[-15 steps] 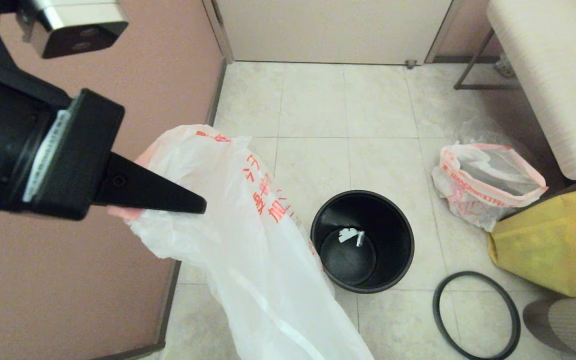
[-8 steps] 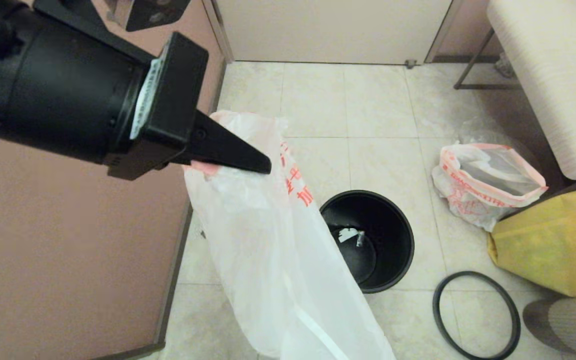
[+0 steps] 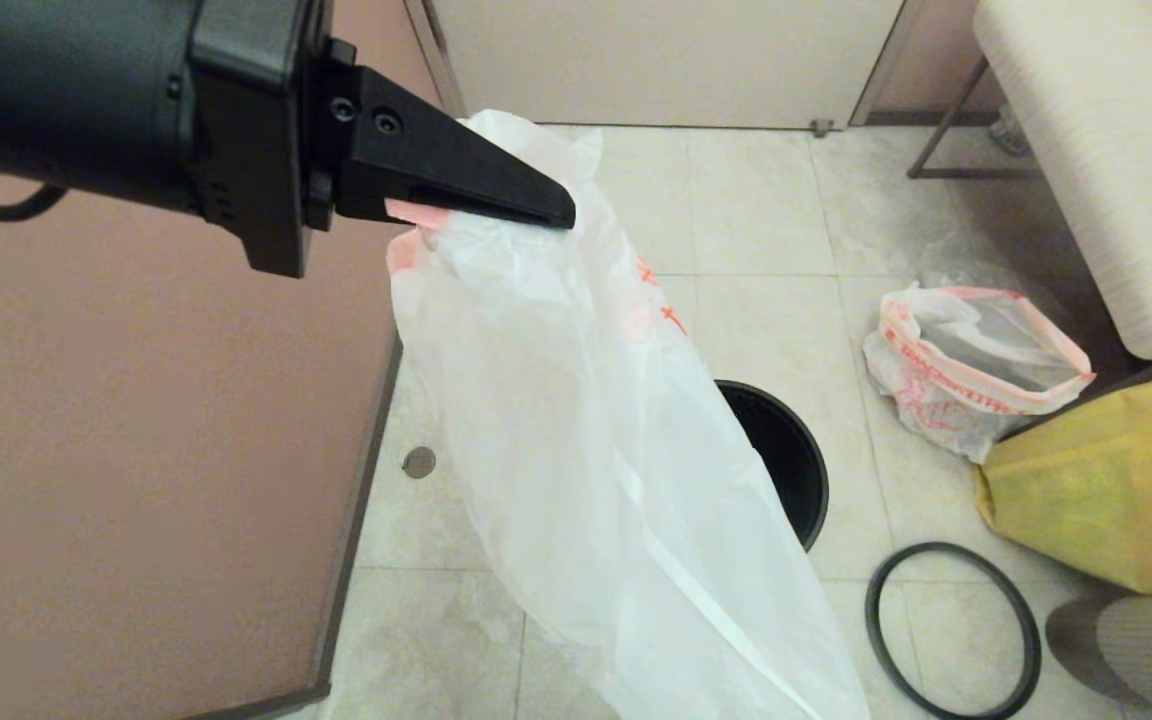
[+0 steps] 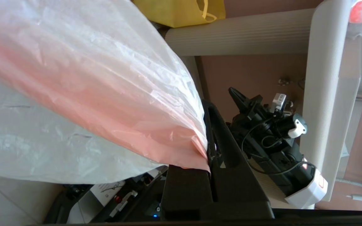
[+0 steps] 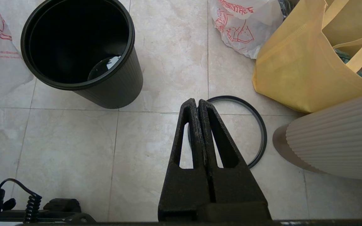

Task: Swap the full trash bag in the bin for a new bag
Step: Put the new garbage bag on the trash can

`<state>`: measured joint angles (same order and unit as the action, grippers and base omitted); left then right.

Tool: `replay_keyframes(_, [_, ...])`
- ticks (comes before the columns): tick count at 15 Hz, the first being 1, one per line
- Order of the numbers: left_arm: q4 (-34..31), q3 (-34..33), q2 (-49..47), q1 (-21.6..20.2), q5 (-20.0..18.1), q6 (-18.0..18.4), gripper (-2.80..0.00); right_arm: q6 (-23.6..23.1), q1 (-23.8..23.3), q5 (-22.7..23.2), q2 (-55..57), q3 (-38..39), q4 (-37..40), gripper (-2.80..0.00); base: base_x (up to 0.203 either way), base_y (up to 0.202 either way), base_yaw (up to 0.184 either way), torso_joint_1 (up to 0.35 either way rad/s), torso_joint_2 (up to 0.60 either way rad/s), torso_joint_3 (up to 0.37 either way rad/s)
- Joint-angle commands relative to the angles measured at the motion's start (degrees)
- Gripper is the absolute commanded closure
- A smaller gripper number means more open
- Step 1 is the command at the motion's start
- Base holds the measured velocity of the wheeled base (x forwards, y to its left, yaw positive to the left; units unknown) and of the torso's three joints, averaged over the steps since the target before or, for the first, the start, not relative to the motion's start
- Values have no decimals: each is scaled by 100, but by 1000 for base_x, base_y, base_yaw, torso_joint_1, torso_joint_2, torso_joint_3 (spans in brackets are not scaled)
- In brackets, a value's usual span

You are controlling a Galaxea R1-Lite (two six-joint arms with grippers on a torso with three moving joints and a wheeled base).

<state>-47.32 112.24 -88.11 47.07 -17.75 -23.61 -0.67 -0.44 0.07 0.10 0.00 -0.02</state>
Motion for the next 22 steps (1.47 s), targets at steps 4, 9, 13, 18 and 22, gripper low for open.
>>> replay_keyframes(4, [-22, 0, 402, -75, -739, -126, 0, -3, 0, 1, 3, 0, -6, 0, 0, 0, 0, 0, 0, 0])
replay_keyframes(9, [57, 7, 540, -157, -1504, -259, 0, -3, 0, 1, -1, 0, -6, 0, 0, 0, 0, 0, 0, 0])
replay_keyframes(13, [461, -73, 407, -411, -1512, -332, 0, -3, 0, 1, 0, 0, -6, 0, 0, 0, 0, 0, 0, 0])
replay_keyframes(18, [713, -207, -145, -528, -1208, -253, 0, -3, 0, 1, -1, 0, -6, 0, 0, 0, 0, 0, 0, 0])
replay_keyframes(22, [2491, -704, -370, -609, -1175, -247, 0, -3, 0, 1, 0, 0, -1, 0, 0, 0, 0, 0, 0, 0])
